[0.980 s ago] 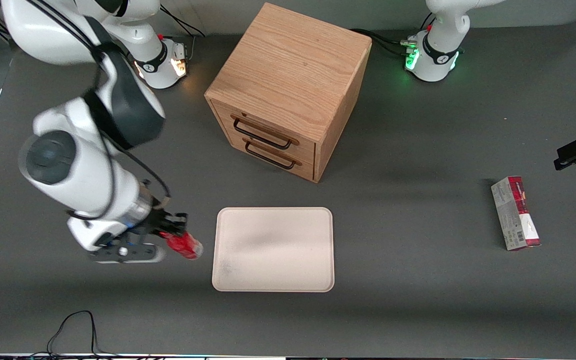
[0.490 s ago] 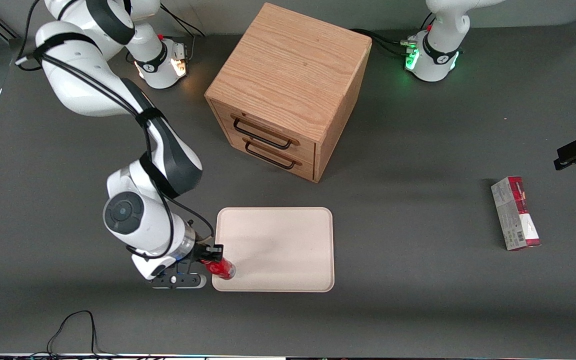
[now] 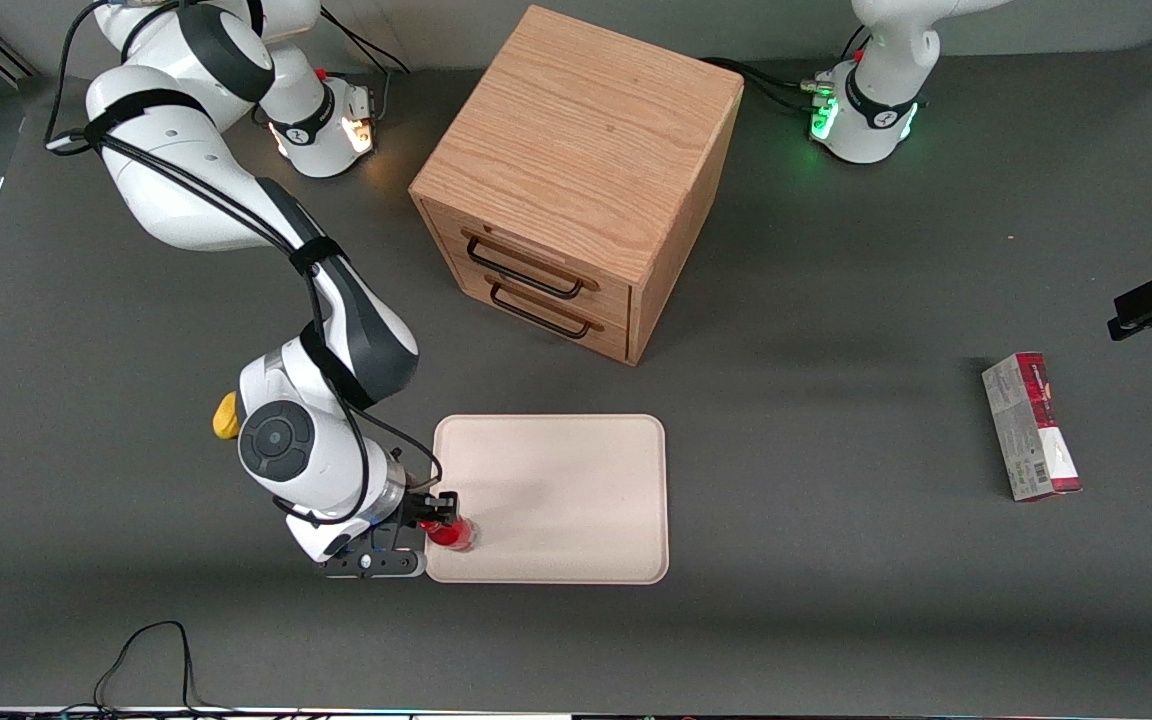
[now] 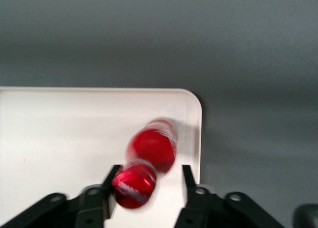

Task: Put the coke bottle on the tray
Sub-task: 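Lower the bottle upright onto the tray and open the right gripper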

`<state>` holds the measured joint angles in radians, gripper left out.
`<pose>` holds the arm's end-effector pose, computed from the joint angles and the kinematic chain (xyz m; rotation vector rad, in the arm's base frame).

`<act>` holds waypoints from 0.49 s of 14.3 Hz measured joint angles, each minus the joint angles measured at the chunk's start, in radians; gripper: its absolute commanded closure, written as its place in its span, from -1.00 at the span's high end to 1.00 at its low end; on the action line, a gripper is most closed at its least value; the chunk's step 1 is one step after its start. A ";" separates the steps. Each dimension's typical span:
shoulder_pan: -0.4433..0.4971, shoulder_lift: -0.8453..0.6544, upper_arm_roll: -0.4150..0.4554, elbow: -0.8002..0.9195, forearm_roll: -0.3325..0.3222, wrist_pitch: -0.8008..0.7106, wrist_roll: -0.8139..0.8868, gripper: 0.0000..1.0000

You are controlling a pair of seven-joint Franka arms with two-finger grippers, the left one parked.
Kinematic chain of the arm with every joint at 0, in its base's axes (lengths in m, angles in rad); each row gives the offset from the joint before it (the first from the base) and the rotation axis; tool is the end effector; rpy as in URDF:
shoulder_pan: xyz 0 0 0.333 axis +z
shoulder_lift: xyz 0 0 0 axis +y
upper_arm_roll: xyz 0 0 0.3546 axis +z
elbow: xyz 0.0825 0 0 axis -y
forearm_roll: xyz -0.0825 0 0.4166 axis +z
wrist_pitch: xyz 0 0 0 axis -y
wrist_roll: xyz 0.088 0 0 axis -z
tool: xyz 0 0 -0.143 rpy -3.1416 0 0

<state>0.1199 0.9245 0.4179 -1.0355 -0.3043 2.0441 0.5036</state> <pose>0.7974 0.3028 0.2979 -3.0301 0.0360 -0.1660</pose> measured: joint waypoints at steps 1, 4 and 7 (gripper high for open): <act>0.000 -0.001 -0.001 0.000 -0.006 0.003 0.008 1.00; 0.005 -0.028 -0.020 0.003 -0.011 0.004 0.010 1.00; 0.034 -0.118 -0.089 0.001 0.015 -0.099 -0.003 1.00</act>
<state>0.1542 0.8063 0.3291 -1.0345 -0.2890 1.9449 0.5009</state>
